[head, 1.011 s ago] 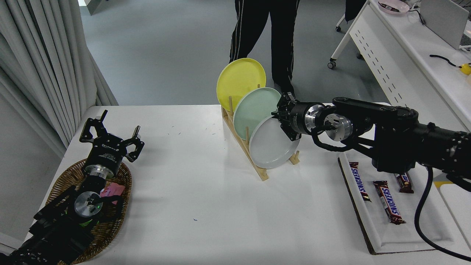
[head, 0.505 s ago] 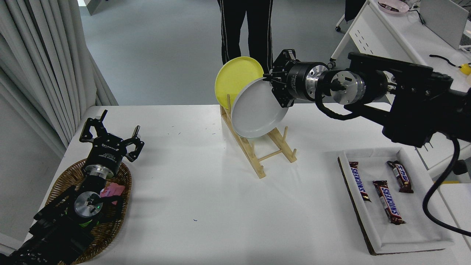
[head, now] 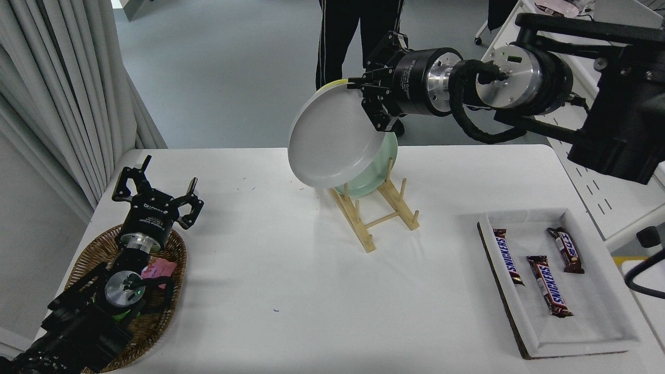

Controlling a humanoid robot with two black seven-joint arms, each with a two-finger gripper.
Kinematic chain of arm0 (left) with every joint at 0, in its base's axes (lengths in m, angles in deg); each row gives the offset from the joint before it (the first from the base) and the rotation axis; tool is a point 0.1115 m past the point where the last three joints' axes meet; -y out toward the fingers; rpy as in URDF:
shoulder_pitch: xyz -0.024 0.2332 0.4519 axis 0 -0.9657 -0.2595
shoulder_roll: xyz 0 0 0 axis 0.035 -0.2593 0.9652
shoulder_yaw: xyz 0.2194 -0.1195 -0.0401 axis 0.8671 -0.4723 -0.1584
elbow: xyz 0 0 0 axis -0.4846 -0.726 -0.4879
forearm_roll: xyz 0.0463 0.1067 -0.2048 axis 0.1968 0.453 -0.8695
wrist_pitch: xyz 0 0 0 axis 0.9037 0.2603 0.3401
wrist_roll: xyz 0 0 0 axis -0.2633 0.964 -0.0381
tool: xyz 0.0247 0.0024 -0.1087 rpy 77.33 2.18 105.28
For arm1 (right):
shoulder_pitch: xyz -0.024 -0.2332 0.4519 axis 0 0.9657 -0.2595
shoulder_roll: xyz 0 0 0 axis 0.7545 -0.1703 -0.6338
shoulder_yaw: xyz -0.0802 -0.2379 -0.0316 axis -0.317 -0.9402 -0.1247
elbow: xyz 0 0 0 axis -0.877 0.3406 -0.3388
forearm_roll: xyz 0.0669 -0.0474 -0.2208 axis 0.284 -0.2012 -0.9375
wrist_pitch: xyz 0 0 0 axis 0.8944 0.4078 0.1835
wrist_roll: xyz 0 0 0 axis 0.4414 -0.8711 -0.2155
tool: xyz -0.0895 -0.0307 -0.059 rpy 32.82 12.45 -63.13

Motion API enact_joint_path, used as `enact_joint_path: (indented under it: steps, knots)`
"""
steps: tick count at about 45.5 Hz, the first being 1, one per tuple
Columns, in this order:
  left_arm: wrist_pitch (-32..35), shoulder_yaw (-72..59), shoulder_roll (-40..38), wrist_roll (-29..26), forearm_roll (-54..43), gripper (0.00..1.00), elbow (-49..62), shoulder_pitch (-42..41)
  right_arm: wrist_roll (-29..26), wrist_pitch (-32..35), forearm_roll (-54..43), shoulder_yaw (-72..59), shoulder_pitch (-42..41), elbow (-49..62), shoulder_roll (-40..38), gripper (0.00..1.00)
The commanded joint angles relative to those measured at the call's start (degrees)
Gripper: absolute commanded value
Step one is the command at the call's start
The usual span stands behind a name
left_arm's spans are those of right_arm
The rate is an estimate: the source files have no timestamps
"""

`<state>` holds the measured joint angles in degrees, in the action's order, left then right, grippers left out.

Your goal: Place the plate on the table

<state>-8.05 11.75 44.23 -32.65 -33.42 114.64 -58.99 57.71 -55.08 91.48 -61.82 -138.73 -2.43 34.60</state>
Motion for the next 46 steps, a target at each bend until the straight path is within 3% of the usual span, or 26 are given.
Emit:
enact_joint_path:
  steps: [1,14,23,46]
  knots:
    - [0.1,0.0,0.0,0.0,0.0,1.00,0.0,0.0,-2.3,-0.9,3.2,0.1,1.2,-3.6,0.2,0.00]
    - [0.1,0.0,0.0,-0.1,0.0,1.00,0.0,0.0,-8.2,-0.8,3.3,0.8,6.6,-3.6,2.1,0.00]
    - [0.0,0.0,0.0,0.0,0.0,1.00,0.0,0.0,-10.5,-1.3,3.2,8.0,15.3,-3.6,4.5,0.00]
    - [0.0,0.0,0.0,0.0,0.0,1.00,0.0,0.0,-12.1,-19.0,3.1,9.6,28.1,1.5,8.9,0.00]
